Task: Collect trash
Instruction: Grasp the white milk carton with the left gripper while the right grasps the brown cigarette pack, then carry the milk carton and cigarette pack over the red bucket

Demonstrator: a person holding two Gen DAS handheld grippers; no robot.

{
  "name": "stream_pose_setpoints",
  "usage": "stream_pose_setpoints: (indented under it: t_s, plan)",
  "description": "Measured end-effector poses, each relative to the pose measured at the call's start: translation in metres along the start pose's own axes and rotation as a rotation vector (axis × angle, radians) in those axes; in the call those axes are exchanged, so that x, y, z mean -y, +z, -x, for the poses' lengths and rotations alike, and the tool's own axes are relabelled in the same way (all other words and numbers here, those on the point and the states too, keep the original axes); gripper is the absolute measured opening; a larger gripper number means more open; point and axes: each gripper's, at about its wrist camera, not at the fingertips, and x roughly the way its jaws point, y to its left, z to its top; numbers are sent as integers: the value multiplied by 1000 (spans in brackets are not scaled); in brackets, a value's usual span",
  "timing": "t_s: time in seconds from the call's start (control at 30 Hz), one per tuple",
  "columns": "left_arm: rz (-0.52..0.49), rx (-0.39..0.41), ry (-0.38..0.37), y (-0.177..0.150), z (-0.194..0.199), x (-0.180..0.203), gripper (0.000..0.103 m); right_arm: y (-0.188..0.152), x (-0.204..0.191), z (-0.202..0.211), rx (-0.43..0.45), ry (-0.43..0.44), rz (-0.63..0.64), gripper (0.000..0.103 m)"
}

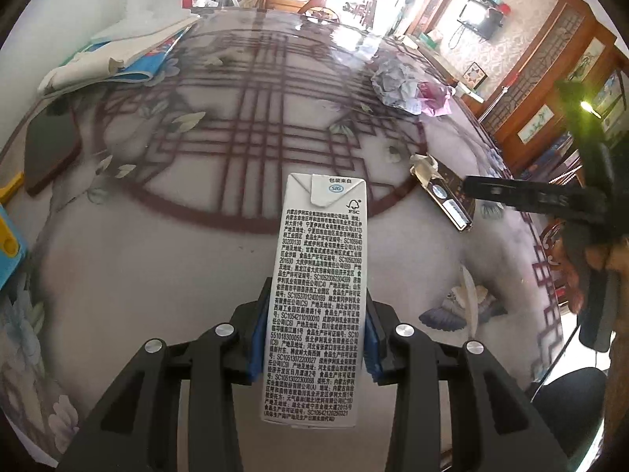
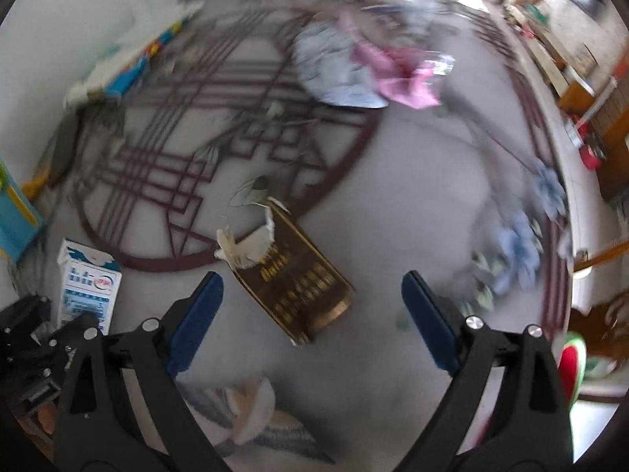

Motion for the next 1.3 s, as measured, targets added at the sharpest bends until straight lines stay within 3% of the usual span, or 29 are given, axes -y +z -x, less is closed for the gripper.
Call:
stream_pose_setpoints:
  t_s: [0.2,0.3,0.4,0.7,0.77,0.83,0.97,1.0,1.13,1.3]
  plan:
    - [20,-13,-21,1,-4,-2,35,5,-10,-24,-87,-8,45,90]
    - [21,-15,-26,1,-4,-2,35,2,-13,-26,-94,4,43,68]
    - [25,-16,-28,1,-4,-2,35,-2,-15,-23,-88,12,41,58]
    - [28,-28,-26,0,-6,-1,39,-16,-26,-17,-86,41,36,58]
    - [35,-39,-26,-1,-8,-2,41,-15,-29,-18,-83,40,46,60]
    - [42,-45,-30,-1,-9,-4,42,-14,-29,-19,-71,50,36,71]
    - [33,-41,-25,-1,-9,-3,42,-12,-27,-18,-49,75,-1,72]
    - [31,-41,-26,-1,-9,-2,41,-12,-27,-18,-42,78,-6,71]
    - [19,-39,-24,-1,-9,0,40,-14,-30,-17,-14,81,-1,53]
    - [44,-13,-33,0,-6,-4,39,-21,-29,-7,49,104,-47,51]
